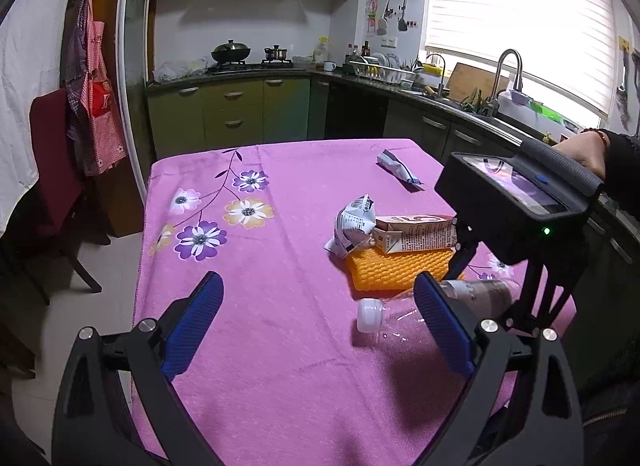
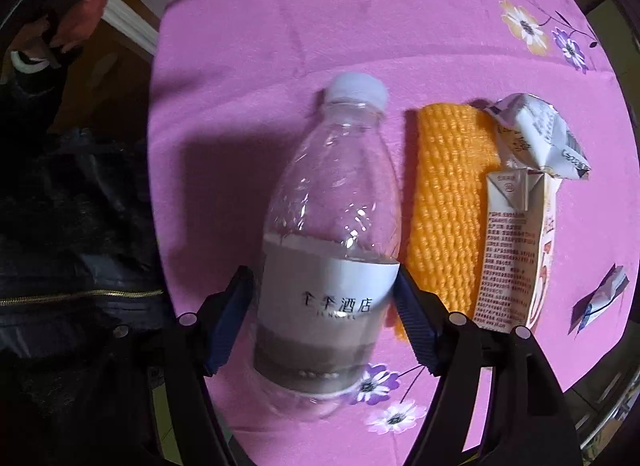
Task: Collect trash
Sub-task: 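Grasp the clear water bottle with the right gripper, then lift the water bottle over the yellow bin and open the right gripper, then grasp the white snack bag with the left gripper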
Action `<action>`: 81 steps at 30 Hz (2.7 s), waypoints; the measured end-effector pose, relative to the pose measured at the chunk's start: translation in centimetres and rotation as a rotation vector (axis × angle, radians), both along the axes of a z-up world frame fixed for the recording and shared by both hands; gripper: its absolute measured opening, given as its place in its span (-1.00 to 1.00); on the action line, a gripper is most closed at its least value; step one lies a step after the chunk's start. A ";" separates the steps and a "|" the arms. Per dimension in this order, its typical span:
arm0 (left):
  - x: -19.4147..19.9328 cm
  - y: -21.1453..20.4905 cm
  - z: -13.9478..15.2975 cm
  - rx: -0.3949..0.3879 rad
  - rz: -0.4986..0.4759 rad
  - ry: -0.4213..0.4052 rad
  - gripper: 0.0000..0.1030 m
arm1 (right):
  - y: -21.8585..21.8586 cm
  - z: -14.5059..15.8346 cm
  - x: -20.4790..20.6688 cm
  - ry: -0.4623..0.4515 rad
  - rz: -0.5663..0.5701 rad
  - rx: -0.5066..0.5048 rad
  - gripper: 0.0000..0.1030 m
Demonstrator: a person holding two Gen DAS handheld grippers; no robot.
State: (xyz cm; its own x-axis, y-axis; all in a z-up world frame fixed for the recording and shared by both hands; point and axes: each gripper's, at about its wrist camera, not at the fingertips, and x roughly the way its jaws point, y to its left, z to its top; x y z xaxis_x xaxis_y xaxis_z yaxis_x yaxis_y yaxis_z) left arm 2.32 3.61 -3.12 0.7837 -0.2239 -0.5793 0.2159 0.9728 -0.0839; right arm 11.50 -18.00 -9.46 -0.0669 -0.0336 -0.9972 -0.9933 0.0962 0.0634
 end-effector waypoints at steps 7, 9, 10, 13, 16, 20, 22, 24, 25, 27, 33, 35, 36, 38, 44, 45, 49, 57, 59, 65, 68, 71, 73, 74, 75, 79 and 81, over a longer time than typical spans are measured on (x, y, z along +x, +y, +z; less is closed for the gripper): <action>-0.3 -0.1 -0.1 -0.002 -0.010 -0.001 0.77 | 1.5 -2.6 -2.5 -0.012 -0.013 -0.046 0.37; -0.3 0.1 -0.2 -0.006 -0.009 0.003 0.77 | 1.8 -3.1 -2.5 -0.017 -0.024 -0.054 0.37; -0.2 0.1 -0.2 -0.007 -0.009 0.004 0.77 | 1.9 -3.3 -2.5 -0.021 -0.032 -0.061 0.37; -0.2 0.2 -0.2 -0.009 -0.009 0.005 0.77 | 3.5 -4.4 -2.3 -0.034 -0.057 -0.075 0.37; -0.1 0.1 -0.2 -0.010 -0.013 0.004 0.77 | 3.5 -5.0 -2.5 -0.030 -0.059 -0.078 0.37; 0.0 0.1 -0.2 -0.009 -0.016 0.005 0.77 | 3.5 -5.6 -2.8 -0.038 -0.072 -0.064 0.30; 0.0 0.1 -0.2 -0.010 -0.017 0.007 0.77 | 3.1 -5.5 -2.4 -0.036 -0.089 -0.049 0.27; 0.1 -0.1 -0.3 -0.005 -0.018 0.009 0.77 | 2.9 -5.4 -2.3 -0.043 -0.090 -0.035 0.26; 0.1 -0.1 -0.3 -0.003 -0.019 0.010 0.77 | 2.7 -5.2 -2.6 -0.043 -0.087 -0.034 0.26; 0.3 -0.3 -0.3 0.002 -0.024 0.012 0.77 | 2.2 -5.0 -3.0 -0.033 -0.083 -0.024 0.25; 0.5 -1.1 -0.2 0.016 -0.045 0.004 0.77 | 0.5 -3.4 -2.6 -0.045 -0.107 0.001 0.25; 0.6 -1.3 -0.1 0.020 -0.051 0.001 0.77 | 0.0 -2.7 -2.8 -0.054 -0.113 0.007 0.25; 0.7 -1.4 -0.1 0.021 -0.054 0.002 0.77 | 0.3 -2.4 -2.8 -0.061 -0.120 0.009 0.25; 0.8 -1.6 -0.1 0.021 -0.060 0.003 0.77 | -0.4 -1.7 -2.5 -0.078 -0.143 0.015 0.25; 1.1 -2.2 -0.1 0.026 -0.085 0.002 0.77 | -6.4 0.9 0.7 -0.121 -0.328 0.039 0.26; 1.2 -2.4 -0.2 0.027 -0.089 0.002 0.77 | -8.5 1.3 1.8 -0.140 -0.392 0.033 0.26; 1.8 -3.1 -0.2 0.032 -0.108 0.003 0.77 | -17.5 1.6 6.1 -0.174 -0.624 -0.030 0.27; 2.4 -5.7 0.1 0.064 -0.153 0.002 0.77 | -32.9 -5.7 12.6 -0.117 -0.933 -0.272 0.27; 2.4 -6.2 0.2 0.079 -0.160 0.003 0.77 | -34.5 -8.2 13.8 -0.084 -0.955 -0.314 0.27; 2.8 -7.3 0.2 0.102 -0.175 0.012 0.77 | -35.6 -11.6 17.7 -0.075 -1.022 -0.272 0.35; 2.8 -7.9 0.0 0.117 -0.194 0.015 0.77 | -36.3 -11.6 18.0 -0.097 -1.041 -0.262 0.47; 3.3 -8.3 -0.5 0.127 -0.209 0.031 0.78 | -36.3 -9.9 16.5 -0.118 -1.063 -0.208 0.47; 3.9 -8.5 -1.0 0.126 -0.224 0.048 0.78 | -36.2 -8.5 15.2 -0.141 -1.064 -0.172 0.47; 4.3 -8.8 -1.3 0.125 -0.237 0.058 0.78 | -35.9 -7.6 14.3 -0.154 -1.060 -0.144 0.47; 4.6 -9.0 -1.5 0.125 -0.247 0.064 0.78 | -35.8 -6.7 13.7 -0.165 -1.055 -0.124 0.47; 6.7 -10.1 -2.5 0.135 -0.316 0.093 0.78 | -33.9 -4.0 10.7 -0.209 -1.012 -0.011 0.47; 7.7 -10.4 -2.8 0.149 -0.337 0.095 0.78 | -33.0 -3.6 10.4 -0.224 -0.982 0.027 0.47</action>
